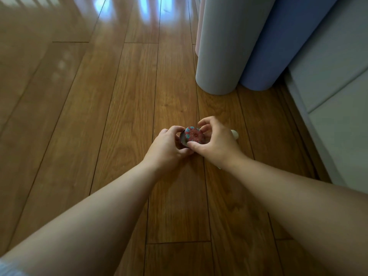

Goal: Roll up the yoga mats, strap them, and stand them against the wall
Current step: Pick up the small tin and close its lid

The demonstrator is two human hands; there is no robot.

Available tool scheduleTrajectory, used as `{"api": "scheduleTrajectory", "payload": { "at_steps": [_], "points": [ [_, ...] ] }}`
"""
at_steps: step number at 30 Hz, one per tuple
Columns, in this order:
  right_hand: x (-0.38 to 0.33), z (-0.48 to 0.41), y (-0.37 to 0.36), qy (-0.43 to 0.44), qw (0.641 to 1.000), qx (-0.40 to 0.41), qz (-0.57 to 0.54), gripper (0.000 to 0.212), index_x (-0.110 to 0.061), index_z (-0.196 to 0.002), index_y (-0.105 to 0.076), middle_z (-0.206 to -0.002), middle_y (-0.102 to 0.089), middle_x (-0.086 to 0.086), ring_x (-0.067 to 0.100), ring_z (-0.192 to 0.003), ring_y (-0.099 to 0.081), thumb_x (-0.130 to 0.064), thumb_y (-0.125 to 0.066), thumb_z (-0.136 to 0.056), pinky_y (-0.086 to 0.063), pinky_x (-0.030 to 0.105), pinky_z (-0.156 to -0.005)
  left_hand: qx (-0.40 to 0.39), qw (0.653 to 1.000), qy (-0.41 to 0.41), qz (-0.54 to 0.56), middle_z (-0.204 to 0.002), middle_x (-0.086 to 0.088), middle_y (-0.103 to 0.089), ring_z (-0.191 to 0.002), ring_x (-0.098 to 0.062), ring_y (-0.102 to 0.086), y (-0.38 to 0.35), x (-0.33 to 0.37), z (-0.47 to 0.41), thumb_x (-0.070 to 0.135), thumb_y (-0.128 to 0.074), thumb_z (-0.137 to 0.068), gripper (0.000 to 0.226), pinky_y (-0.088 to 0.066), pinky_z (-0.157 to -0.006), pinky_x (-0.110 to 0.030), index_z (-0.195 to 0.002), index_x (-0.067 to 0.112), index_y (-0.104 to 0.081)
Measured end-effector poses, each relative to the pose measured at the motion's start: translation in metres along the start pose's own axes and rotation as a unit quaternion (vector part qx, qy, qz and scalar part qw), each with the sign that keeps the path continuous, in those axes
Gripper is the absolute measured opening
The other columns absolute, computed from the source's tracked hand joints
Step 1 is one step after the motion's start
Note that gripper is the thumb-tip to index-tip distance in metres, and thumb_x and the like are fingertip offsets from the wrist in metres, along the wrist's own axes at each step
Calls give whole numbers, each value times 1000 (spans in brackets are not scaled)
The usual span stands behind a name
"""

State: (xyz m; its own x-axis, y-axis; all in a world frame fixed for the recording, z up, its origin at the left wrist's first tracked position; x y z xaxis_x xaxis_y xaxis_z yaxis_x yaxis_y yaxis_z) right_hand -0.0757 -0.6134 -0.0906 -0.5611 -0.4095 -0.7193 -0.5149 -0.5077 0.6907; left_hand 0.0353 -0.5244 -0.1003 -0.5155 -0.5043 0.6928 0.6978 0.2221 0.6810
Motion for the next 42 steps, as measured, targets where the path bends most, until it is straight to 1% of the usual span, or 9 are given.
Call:
{"api": "scheduleTrajectory", "payload": {
  "at_steps": [5, 8, 11, 16, 21, 24, 29, 34, 42],
  "points": [
    [-7, -1, -1, 25, 998, -44, 48, 65, -15, -135, -51, -126, -50, 1, 14, -113, -52, -33, -77, -78, -47, 25, -94, -60, 996, 38, 55, -124, -2, -56, -110, -16, -58, 1, -3, -3, 14, -73, -83, 64, -51, -95, -34, -139, 21, -44],
    [-11, -1, -2, 28, 996, -64, 51, 64, -17, -136, -51, -125, -49, 0, 15, -115, -51, -31, -77, -79, -48, 28, -97, -122, 956, 111, 244, -114, -6, -63, -100, -22, -67, 5, -3, 0, -2, -59, -88, 49, -55, -90, -39, -133, 15, -51],
    [-17, -1, -4, 34, 994, -77, 67, 63, -20, -138, -49, -129, -50, 0, 16, -119, -49, -29, -76, -81, -44, 26, -99, -121, 933, 150, 304, -102, -14, -66, -86, -26, -70, 8, 1, 1, 6, -46, -97, 26, -58, -78, -32, -121, 2, -56],
    [-17, -4, -5, 30, 995, -86, 52, 63, -19, -137, -50, -129, -56, 3, 18, -119, -52, -24, -76, -80, -44, 28, -99, -48, 950, 187, 244, -103, -13, -68, -83, -21, -71, 2, 9, 0, 29, -55, -96, 37, -59, -80, -37, -126, 7, -57],
    [-15, -9, 7, -22, 984, -110, -136, 61, -20, -138, -48, -127, -55, -4, 11, -113, -55, -30, -72, -83, -51, 22, -88, -27, 923, 171, 344, -106, -7, -67, -92, -19, -69, 5, 12, 5, 30, -55, -95, 39, -57, -84, -36, -129, 12, -54],
    [-10, -11, 11, -123, 932, -101, -325, 51, -16, -133, -54, -123, -62, 7, 23, -110, -62, -41, -62, -89, -54, 41, -91, -34, 892, 160, 421, -111, -6, -65, -97, -20, -67, 11, 23, 8, 33, -57, -93, 38, -56, -83, -32, -128, 16, -53],
    [-24, -9, 23, -160, 863, -48, -477, 32, -10, -111, -68, -112, -68, 11, 23, -103, -66, -34, -58, -93, -56, 29, -80, -14, 840, 141, 523, -109, -5, -68, -99, -15, -66, 21, 44, 12, 37, -59, -90, 40, -54, -81, -28, -122, 14, -59],
    [-35, -3, 25, -134, 847, -10, -514, 19, -16, -95, -71, -99, -70, 6, 19, -96, -66, -31, -58, -93, -53, 25, -73, 12, 814, 125, 567, -95, -2, -70, -91, -12, -68, 29, 49, 18, 35, -61, -88, 32, -53, -76, -24, -113, 15, -64],
    [-33, 1, 21, -102, 867, -27, -486, 38, -7, -118, -65, -109, -68, 11, 20, -99, -65, -33, -55, -94, -52, 25, -74, 25, 787, 141, 600, -99, -5, -71, -92, -14, -69, 29, 43, 21, 28, -65, -87, 32, -56, -78, -24, -115, 12, -65]
  ]
}}
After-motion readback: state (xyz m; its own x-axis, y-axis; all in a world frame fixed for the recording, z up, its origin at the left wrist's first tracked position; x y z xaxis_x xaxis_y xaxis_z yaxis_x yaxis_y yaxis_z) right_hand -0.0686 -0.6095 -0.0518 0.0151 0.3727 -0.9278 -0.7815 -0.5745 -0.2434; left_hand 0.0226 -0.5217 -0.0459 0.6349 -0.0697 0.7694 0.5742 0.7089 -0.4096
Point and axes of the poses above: each hand's wrist, its own z-axis away from the middle knuckle, its own y-axis out of the back of the hand, x = y × z, the point moved 4 cm from there along -z, towards the middle knuckle
